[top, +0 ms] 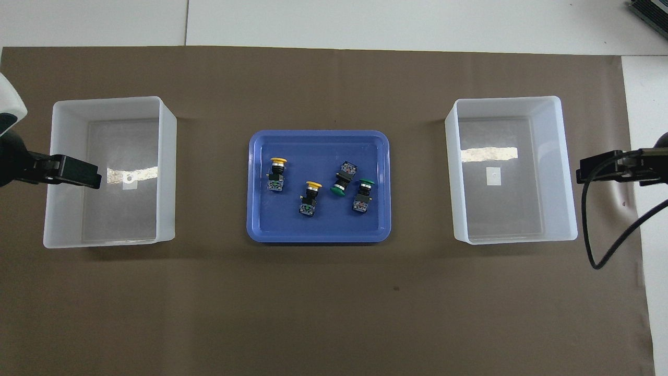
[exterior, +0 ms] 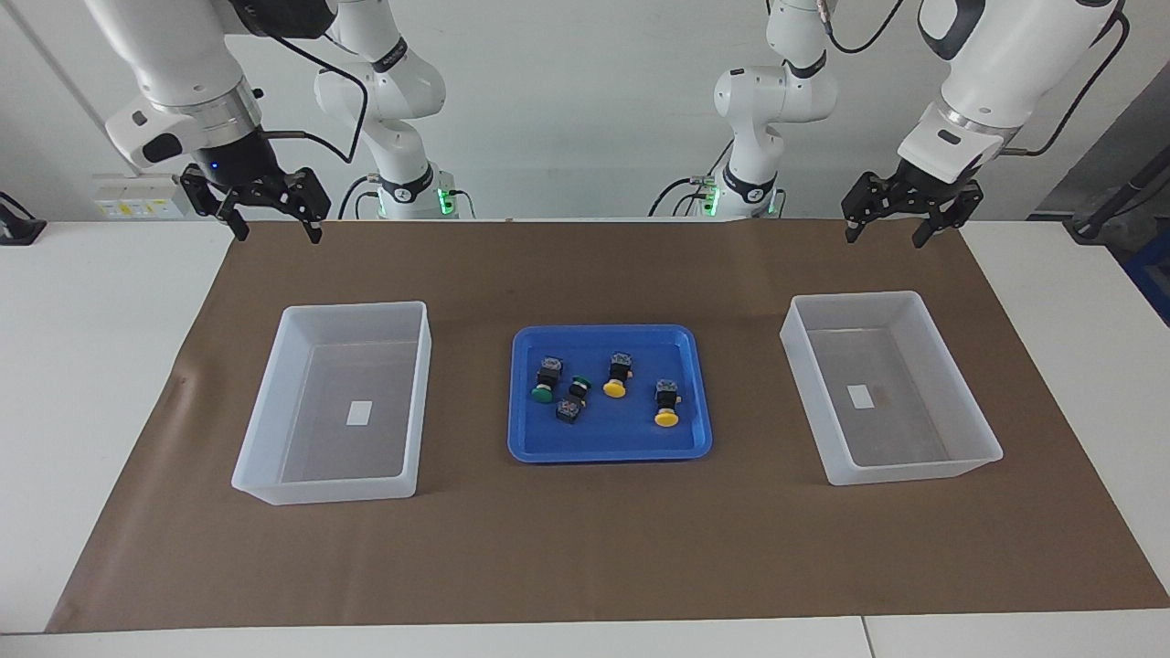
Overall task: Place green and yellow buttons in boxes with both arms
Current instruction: 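Move the left gripper up from its box toward the blue tray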
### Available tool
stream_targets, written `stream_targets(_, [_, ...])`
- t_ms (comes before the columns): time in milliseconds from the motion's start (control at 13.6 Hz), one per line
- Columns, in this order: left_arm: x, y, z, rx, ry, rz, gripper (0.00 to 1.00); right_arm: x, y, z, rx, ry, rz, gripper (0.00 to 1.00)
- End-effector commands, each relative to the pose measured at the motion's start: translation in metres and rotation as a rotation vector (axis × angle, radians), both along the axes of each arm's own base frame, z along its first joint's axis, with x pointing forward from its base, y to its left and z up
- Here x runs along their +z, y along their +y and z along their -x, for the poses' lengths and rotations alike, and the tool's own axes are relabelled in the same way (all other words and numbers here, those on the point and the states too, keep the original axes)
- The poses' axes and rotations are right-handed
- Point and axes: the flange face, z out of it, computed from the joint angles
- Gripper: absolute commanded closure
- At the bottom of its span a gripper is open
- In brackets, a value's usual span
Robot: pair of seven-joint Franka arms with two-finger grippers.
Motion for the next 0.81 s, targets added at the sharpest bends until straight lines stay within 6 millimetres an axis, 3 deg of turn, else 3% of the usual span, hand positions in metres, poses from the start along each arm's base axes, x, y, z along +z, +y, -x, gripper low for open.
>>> stream_targets(0, [-0.0002,0.0029,0.0048,0.007,-0.016,0.013,0.0,0.0008,0.0011,0.0001,0.011,0.004,-0.013,0.0])
stream_targets(734, [0.0025,0.0,-0.0019,0.006,-0.072,0.018,0.0,0.0061,-0.0049,0.0025,-0.005,-0.01,-0.045,0.0])
